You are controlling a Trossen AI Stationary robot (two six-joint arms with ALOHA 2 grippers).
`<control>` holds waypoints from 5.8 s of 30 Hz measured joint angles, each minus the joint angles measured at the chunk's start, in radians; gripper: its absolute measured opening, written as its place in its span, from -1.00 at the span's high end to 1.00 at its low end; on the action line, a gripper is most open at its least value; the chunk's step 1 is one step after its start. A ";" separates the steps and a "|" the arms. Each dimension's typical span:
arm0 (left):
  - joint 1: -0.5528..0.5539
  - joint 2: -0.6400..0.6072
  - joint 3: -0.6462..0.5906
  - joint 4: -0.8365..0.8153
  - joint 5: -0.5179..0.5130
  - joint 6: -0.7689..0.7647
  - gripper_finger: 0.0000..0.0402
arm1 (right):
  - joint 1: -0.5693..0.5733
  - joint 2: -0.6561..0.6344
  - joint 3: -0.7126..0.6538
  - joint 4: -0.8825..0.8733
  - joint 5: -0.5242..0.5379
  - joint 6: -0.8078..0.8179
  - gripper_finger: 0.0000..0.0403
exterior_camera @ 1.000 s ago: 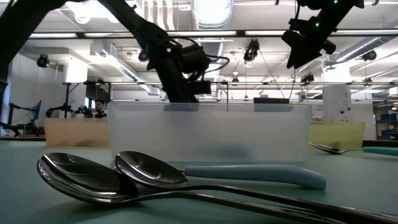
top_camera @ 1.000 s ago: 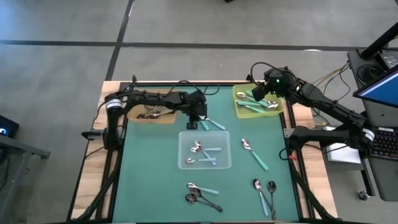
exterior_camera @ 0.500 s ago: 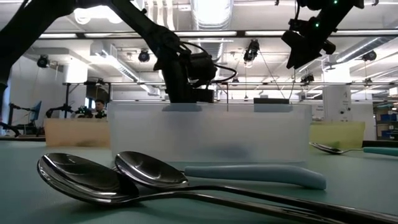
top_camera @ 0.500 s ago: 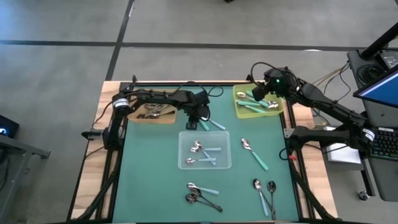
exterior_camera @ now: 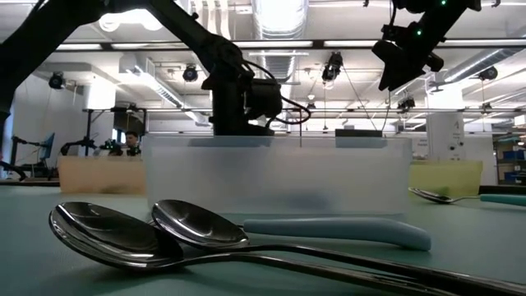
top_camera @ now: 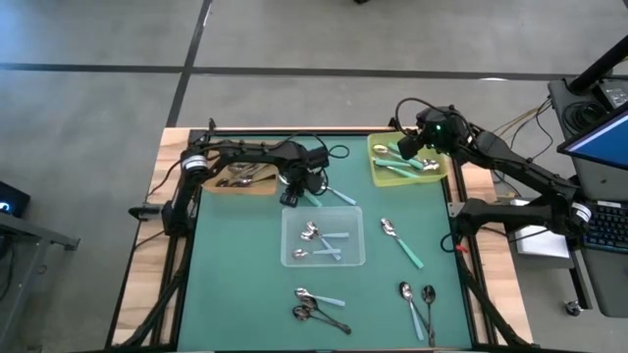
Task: Sort silverware by color (type)
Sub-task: Put the light blue spoon into the yellow bin, then put the blue spoon into the white bin
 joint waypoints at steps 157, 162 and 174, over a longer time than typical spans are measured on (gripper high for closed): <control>-0.010 -0.002 0.099 0.337 0.321 -0.376 0.32 | -0.209 0.252 0.040 -0.157 -0.104 -0.182 0.28; -0.033 -0.001 0.129 0.320 0.299 -0.306 0.32 | -0.209 0.253 0.040 -0.156 -0.104 -0.182 0.30; -0.036 0.097 0.176 0.412 0.267 -0.320 0.32 | -0.209 0.253 0.040 -0.156 -0.104 -0.183 0.29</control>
